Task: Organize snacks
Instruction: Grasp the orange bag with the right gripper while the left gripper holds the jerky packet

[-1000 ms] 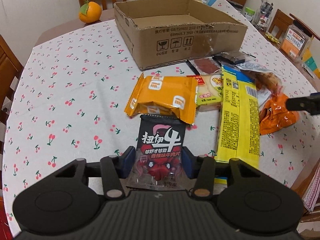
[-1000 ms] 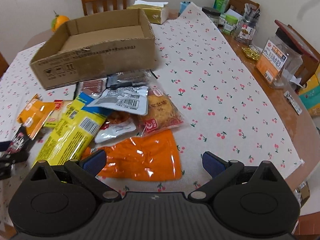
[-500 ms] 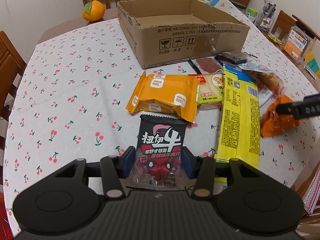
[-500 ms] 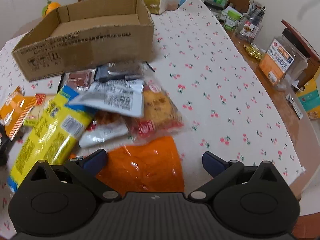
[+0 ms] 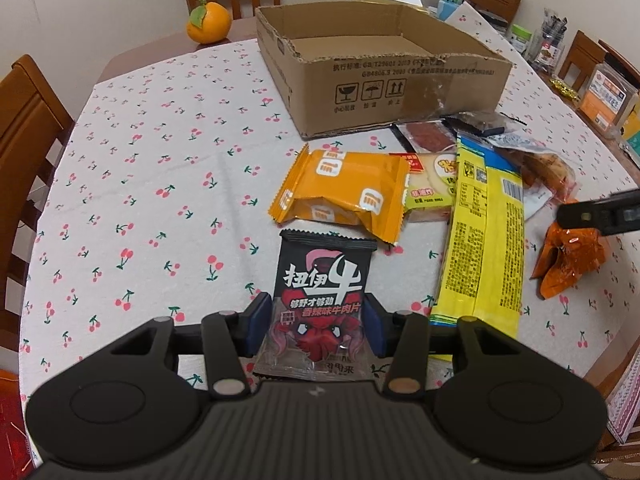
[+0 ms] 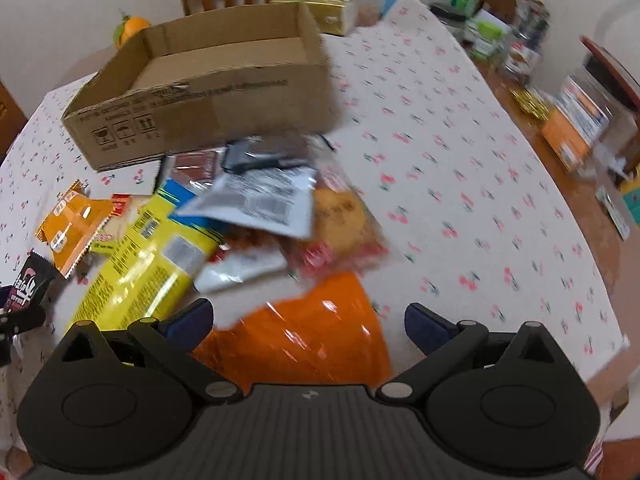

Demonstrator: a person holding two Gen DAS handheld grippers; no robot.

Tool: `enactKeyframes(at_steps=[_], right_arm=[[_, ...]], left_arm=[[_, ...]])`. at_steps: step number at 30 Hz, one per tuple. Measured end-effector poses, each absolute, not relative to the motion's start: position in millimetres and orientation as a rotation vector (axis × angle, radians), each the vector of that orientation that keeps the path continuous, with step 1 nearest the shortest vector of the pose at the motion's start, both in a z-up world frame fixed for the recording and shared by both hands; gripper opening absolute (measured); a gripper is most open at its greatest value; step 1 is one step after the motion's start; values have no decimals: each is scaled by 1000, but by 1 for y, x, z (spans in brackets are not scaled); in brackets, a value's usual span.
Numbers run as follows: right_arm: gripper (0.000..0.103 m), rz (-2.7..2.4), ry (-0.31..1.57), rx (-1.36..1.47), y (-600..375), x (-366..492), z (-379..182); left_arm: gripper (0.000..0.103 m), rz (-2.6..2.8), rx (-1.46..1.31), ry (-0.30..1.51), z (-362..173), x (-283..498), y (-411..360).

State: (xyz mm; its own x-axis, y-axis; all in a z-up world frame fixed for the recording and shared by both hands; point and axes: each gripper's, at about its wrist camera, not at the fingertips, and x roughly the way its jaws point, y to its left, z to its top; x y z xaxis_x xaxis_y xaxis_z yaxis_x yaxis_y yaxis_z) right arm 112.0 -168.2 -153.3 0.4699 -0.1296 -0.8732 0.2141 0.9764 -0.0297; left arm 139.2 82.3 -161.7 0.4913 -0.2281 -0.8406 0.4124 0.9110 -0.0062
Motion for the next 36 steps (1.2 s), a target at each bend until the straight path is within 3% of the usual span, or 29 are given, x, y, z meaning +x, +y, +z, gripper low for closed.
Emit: enactKeyframes(at_steps=[12,25,31,36], right_arm=[[103,-223,1106,-113,-152,89,-173],[103,-167,1102,69,-164,73,-181],[93,-146,1068,49,-149,83,-182],[77,-158,1055,51,-157,78,-176]], left_arm=[[48,-396,206,981,-158,136,81],[48,-409,208,992,-158,139,80],[48,-409,208,995,-158,140,83],[48,-414,205,1003,-160,141,84]])
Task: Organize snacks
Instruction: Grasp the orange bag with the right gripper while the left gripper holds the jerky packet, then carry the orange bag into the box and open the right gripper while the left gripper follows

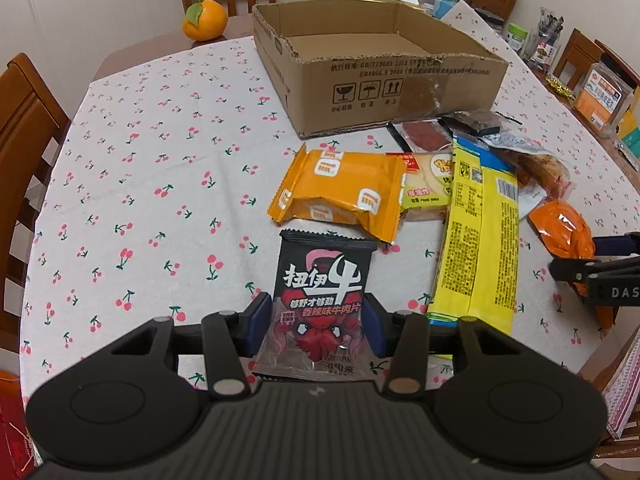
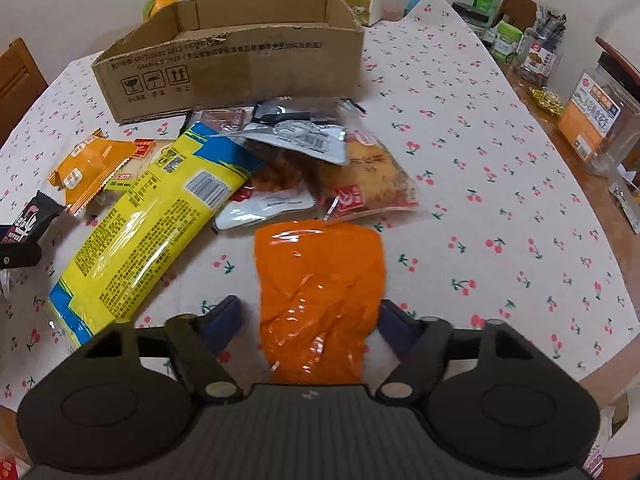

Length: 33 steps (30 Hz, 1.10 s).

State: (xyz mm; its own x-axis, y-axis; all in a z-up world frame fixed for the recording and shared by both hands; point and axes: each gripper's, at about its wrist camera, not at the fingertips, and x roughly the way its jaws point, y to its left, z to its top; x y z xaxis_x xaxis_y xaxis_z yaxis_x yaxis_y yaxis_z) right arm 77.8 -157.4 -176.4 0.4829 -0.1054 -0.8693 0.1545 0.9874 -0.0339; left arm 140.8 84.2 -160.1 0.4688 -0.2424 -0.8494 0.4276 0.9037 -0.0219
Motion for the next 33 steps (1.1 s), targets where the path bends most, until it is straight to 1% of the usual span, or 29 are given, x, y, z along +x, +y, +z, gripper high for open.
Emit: enactKeyframes(at_steps=[7,9,10,17,33], right_arm=[[78,-183,1042,62,-161,71,-178],[75,-181,1036,56,-159,71,-178],[67,-179,1030,56,-158,71,-177],[66,-173,1037,36,-157,70,-172],[66,-116,1028,-22,-167,70,-127]], left_arm=[[48,-423,213,1010,-162,142,83],[48,-428,217,1009,-162,142,82],[48,-430,218,1008,-162,142,81],[47,-443,230,1010,-156,141,83],[46,-505,265,987,-119,139,93]])
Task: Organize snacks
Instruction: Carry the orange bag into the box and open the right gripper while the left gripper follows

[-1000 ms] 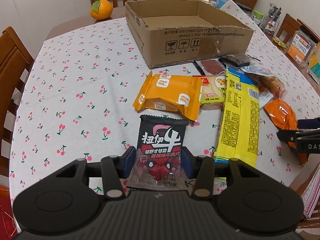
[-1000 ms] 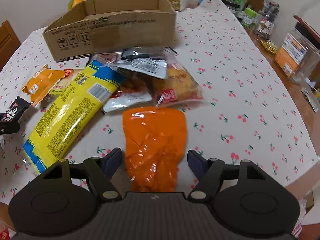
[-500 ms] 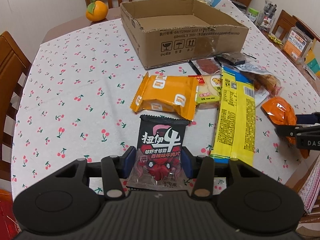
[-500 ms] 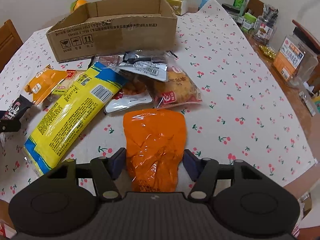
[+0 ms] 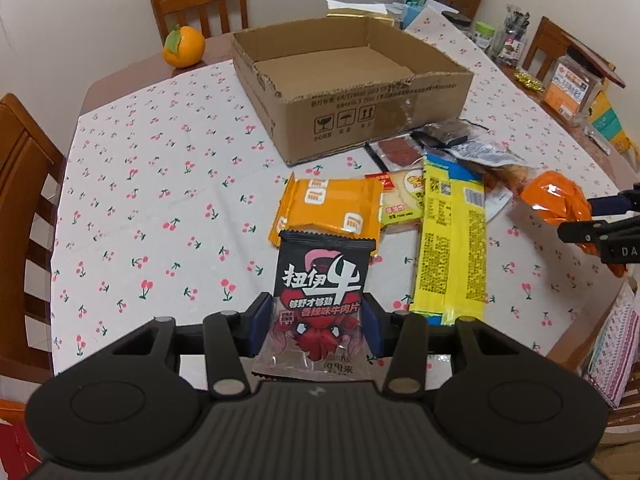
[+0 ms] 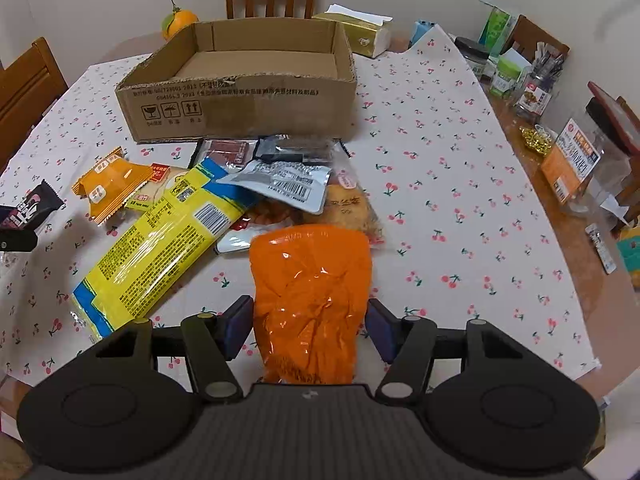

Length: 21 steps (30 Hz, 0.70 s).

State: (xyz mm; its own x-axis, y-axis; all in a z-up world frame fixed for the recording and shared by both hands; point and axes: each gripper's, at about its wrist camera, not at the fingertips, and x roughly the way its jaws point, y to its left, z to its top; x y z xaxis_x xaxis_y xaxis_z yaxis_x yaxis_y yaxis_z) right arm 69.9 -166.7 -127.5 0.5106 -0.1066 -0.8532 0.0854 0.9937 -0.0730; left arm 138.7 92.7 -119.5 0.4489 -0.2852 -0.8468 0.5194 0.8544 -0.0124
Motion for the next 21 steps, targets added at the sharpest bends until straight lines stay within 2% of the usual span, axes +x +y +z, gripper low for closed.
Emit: enactKeyframes(at_steps=[12,21], right_arm=[[66,-105,991,-3,-166,78,-93],[66,4,904,-44,-165,121,-54]], left_arm=[[46,-583,259,977,-89,146,89],[46,-552,215,917,-57,160,76]])
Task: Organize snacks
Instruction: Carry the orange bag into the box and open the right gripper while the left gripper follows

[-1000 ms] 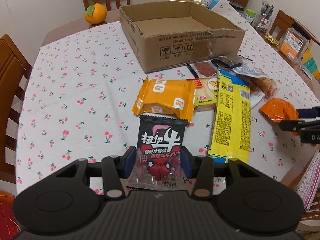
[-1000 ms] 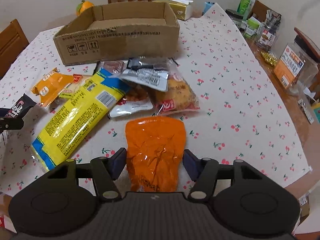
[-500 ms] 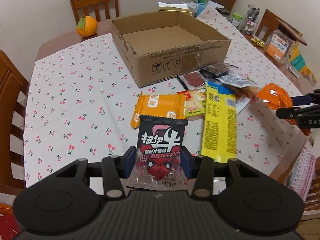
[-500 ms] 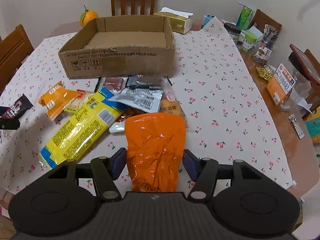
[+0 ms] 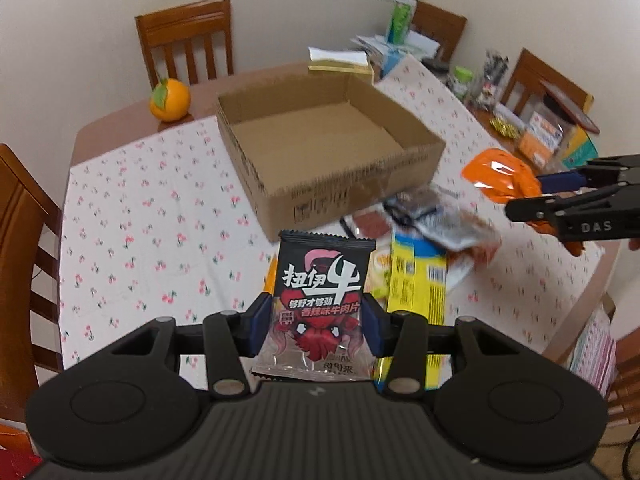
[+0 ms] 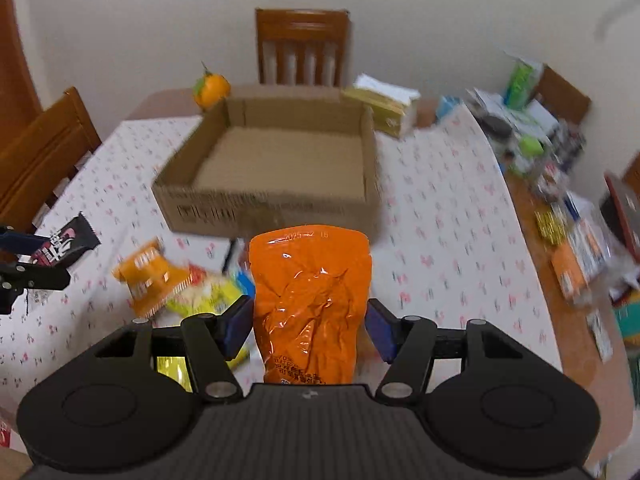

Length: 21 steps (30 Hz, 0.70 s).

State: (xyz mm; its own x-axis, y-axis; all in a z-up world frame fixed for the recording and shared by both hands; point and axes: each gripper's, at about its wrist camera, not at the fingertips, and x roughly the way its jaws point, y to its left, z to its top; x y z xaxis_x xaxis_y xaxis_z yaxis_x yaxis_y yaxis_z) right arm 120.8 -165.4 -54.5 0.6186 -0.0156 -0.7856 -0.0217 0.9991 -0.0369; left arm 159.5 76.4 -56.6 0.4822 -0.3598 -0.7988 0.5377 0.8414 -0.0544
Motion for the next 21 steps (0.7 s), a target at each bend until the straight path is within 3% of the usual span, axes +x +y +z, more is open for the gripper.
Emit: enactKeyframes(at_steps=[21], right_arm=[[66,352,796,-137,-212,316,-52]], left_arm=[[46,-207,56,860,-31,195,4]])
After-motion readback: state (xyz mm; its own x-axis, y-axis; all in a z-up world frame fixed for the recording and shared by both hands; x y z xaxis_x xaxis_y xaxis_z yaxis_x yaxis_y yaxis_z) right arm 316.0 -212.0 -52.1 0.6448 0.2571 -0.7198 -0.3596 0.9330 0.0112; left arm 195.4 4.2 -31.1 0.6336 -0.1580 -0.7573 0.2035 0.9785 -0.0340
